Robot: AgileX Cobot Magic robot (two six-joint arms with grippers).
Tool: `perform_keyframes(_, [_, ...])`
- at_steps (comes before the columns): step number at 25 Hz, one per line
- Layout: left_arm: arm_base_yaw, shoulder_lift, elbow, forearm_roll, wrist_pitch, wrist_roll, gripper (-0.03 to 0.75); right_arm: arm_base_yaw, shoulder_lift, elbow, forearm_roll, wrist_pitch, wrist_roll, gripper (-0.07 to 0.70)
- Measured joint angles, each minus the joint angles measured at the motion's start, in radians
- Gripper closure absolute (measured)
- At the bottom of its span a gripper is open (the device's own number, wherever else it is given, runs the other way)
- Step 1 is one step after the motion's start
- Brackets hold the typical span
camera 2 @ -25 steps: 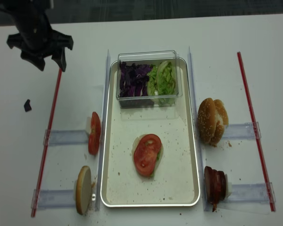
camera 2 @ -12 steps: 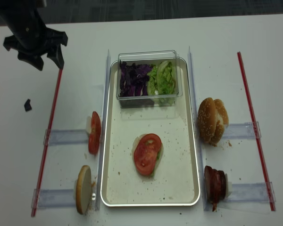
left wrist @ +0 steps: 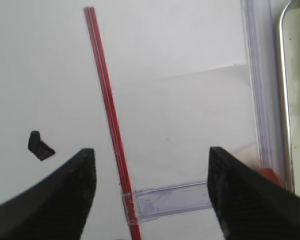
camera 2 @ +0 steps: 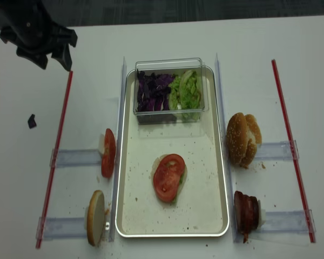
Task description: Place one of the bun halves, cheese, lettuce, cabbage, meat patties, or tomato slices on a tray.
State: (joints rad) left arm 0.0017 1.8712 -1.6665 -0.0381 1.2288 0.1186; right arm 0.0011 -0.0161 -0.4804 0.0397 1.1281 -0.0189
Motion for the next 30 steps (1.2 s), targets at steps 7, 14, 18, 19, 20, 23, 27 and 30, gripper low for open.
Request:
perform_keyframes(7, [-0.006,-0.114,0.0,0.038,0.007,0.0,0.275,0.0,0.0,0.0,0.0,0.0,0.0,-0.002])
perform_keyframes(14, [-0.006,-0.227,0.072,0.045,0.009,0.002,0.275,0.0,0.0,0.0,0.0,0.0,0.0,-0.002])
perform_keyframes(18, [-0.006,-0.298,0.164,0.053,0.011,0.002,0.275,0.0,0.0,0.0,0.0,0.0,0.0,-0.002])
perform_keyframes(19, [-0.006,-0.317,0.186,0.053,0.011,0.002,0.275,0.0,0.0,0.0,0.0,0.0,0.0,-0.002])
perform_keyframes(20, [-0.006,-0.339,0.212,0.053,0.011,0.002,0.275,0.0,0.0,0.0,0.0,0.0,0.0,-0.002])
perform_keyframes(23, [-0.006,-0.415,0.284,0.055,0.011,-0.004,0.275,0.0,0.0,0.0,0.0,0.0,0.0,-0.002])
perform_keyframes(27, [-0.006,-0.538,0.382,0.055,0.013,-0.013,0.275,0.0,0.0,0.0,0.0,0.0,0.0,-0.002])
perform_keyframes(30, [-0.006,-0.644,0.457,0.055,0.013,-0.028,0.275,0.0,0.0,0.0,0.0,0.0,0.0,-0.002])
